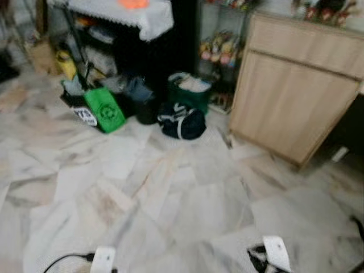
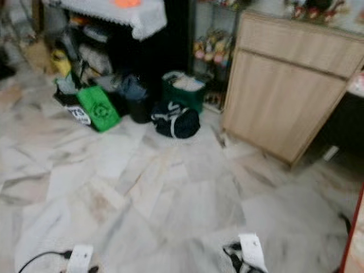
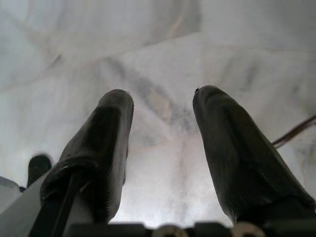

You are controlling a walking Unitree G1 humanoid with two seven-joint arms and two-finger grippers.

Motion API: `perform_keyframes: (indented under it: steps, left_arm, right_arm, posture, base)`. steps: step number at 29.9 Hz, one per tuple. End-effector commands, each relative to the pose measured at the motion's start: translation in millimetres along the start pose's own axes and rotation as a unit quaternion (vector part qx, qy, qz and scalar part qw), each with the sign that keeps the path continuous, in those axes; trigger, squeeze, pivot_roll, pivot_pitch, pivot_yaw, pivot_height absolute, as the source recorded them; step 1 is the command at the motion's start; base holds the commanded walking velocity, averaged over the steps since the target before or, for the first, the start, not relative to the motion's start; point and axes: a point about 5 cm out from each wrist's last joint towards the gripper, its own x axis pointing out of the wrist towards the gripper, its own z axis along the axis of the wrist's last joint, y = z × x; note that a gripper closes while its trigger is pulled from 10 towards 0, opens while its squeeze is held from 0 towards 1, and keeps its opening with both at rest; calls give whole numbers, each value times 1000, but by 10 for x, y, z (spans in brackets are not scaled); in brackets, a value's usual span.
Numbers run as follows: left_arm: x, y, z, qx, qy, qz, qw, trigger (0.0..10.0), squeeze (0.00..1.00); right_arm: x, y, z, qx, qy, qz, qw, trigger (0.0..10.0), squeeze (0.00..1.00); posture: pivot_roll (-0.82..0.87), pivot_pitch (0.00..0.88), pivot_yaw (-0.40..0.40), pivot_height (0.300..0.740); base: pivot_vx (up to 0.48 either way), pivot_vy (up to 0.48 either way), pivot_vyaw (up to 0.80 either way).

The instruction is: Setting the table

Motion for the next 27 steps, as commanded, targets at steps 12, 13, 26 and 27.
perform_keyframes:
  steps: [12, 13, 26, 27]
  left_arm:
    - [34, 43, 34, -109, 31, -26, 993, 10000, 0]
    - [36, 42, 40, -110, 30, -27, 993, 10000, 0]
    - [35, 117, 35, -100, 32, -22, 994, 10000, 0]
    - [33, 127, 28, -99, 33, -21, 994, 10000, 0]
  right_arm:
    - [18, 57, -51, 193, 24, -19, 981, 10000, 0]
    - [19, 58, -48, 191, 24, -18, 981, 10000, 0]
    - [32, 72, -11, 192, 22, -27, 981, 10000, 0]
    - [32, 74, -13, 192, 22, -27, 981, 10000, 0]
  posture:
    - [17, 26, 6, 740]
    - [17, 26, 6, 740]
    - [14, 25, 20, 740]
    - [13, 25, 22, 740]
  base:
    - [0, 0, -749]
    - [0, 0, -750]
    - [0, 0, -748]
    - [0, 0, -744]
